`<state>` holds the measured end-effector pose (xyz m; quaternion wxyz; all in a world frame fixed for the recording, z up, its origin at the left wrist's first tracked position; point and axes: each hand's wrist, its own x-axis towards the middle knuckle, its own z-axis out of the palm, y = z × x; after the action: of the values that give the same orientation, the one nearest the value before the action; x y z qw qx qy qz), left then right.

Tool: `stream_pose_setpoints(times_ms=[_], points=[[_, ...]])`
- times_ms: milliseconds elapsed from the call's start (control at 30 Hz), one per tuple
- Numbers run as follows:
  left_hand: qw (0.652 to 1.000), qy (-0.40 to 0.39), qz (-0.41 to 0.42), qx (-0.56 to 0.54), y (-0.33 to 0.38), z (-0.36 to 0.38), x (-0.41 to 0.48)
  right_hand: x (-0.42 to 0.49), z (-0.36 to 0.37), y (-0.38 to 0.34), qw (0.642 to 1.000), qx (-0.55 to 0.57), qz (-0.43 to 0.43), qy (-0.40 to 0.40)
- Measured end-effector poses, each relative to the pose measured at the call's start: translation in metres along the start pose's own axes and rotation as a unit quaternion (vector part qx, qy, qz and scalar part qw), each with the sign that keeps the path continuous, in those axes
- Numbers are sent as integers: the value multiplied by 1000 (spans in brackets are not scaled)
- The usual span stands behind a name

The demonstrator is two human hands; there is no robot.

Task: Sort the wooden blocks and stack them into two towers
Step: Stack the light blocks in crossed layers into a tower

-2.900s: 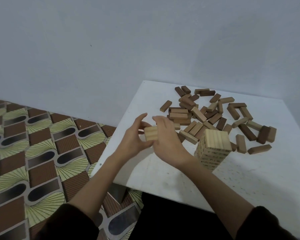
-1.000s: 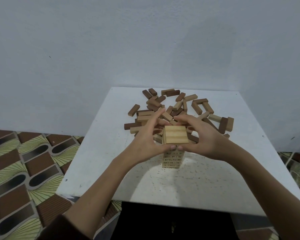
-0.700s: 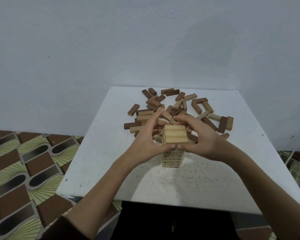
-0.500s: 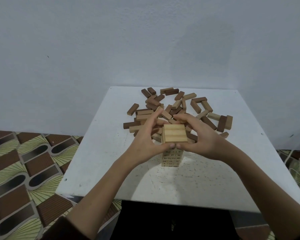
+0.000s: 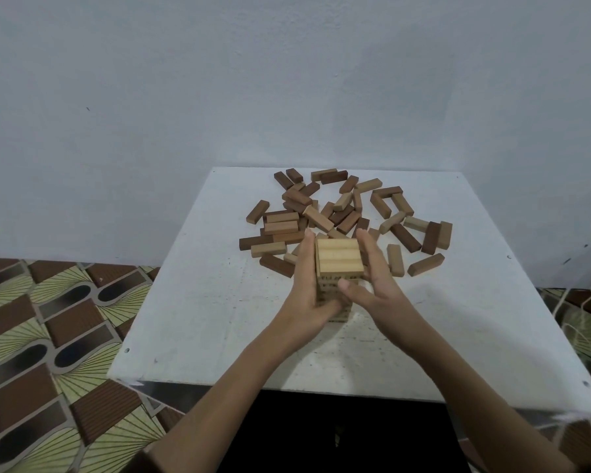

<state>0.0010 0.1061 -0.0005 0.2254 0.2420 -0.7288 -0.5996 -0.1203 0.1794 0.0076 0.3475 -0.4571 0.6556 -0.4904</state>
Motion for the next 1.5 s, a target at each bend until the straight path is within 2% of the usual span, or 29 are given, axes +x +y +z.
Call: stream_pose_setpoints(times_ms=[233, 633, 767, 933, 1133, 1500], points=[[1000, 5, -11, -24, 1, 2, 1, 2, 10, -3, 999, 32, 4, 10], [999, 7, -16, -47, -5, 3, 4, 5, 13, 3, 1000, 19, 2, 14], [1000, -6, -5, -28, -6, -1, 1, 3, 9, -1, 1000, 22, -8, 3], [999, 29, 34, 26, -3, -22, 5, 3, -17, -7, 999, -1, -35, -8], [997, 27, 48, 46, 0, -36, 17, 10, -31, -16, 997, -26, -71, -35], [998, 29, 41, 27, -1, -35, 25, 14, -33, -19, 995, -37, -80, -40]])
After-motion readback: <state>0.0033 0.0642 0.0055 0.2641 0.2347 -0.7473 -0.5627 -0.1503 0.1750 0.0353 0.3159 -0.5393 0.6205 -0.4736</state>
